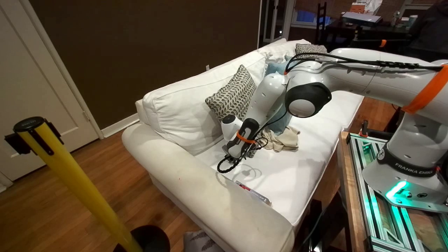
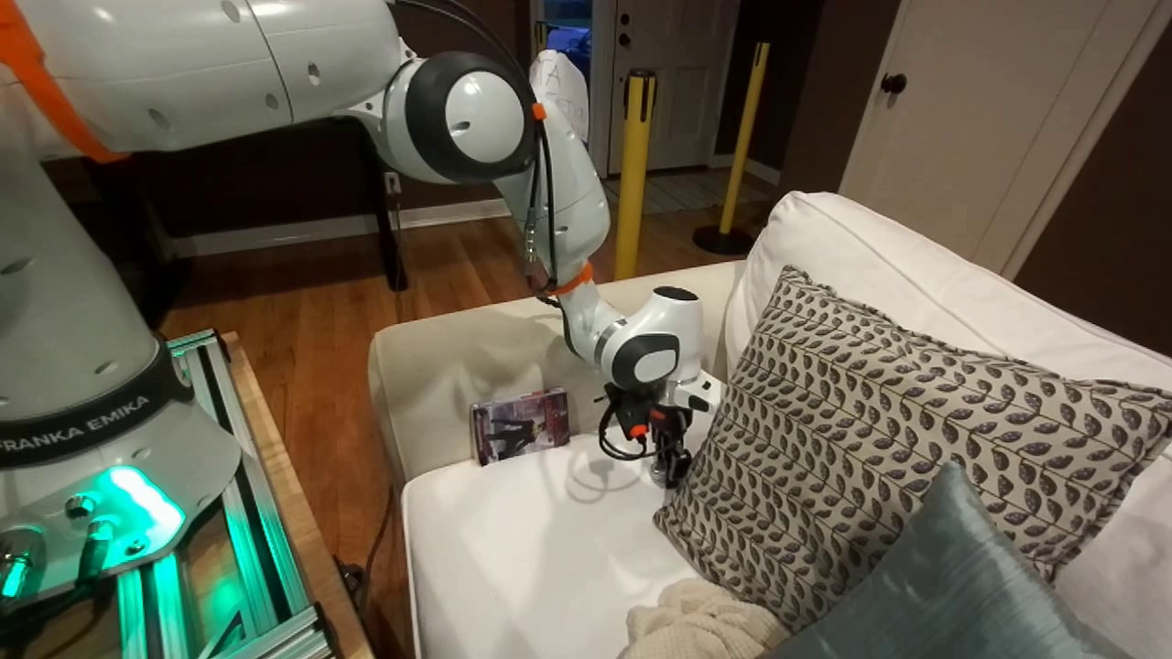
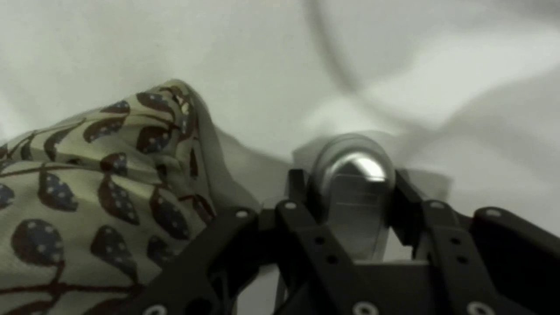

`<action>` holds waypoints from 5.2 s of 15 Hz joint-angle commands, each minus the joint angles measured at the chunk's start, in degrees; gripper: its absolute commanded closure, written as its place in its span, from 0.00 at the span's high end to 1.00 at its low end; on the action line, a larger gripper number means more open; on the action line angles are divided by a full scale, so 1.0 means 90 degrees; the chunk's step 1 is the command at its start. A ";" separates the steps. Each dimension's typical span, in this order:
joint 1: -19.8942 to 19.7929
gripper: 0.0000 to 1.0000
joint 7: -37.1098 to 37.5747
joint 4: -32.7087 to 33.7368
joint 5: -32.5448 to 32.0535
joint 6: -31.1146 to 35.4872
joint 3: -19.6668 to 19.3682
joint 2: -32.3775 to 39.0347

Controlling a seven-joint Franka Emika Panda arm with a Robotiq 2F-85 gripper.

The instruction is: Flip the remote

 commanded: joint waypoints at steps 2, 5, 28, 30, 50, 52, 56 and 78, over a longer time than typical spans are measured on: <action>0.0328 0.22 -0.0044 -0.0998 -0.0038 0.0013 -0.0050 -0.0798; 0.0371 0.22 -0.0397 -0.1997 -0.0054 -0.0214 0.0084 -0.1755; -0.1269 0.47 -0.3164 -0.1483 -0.0959 -0.8286 0.1042 -0.2959; -0.1349 0.47 -0.3168 -0.1051 -0.0894 -0.8638 0.1058 -0.2530; -0.1579 0.22 -0.2560 0.1285 -0.0578 -1.0370 0.1012 -0.0323; -0.1565 0.22 -0.2728 0.1748 -0.0753 -1.0334 0.1034 0.0023; -0.1536 0.22 -0.3043 0.2797 -0.1049 -1.0477 0.1015 0.0794; -0.1466 1.00 -0.4025 0.2666 -0.1583 -0.9575 0.1403 0.0300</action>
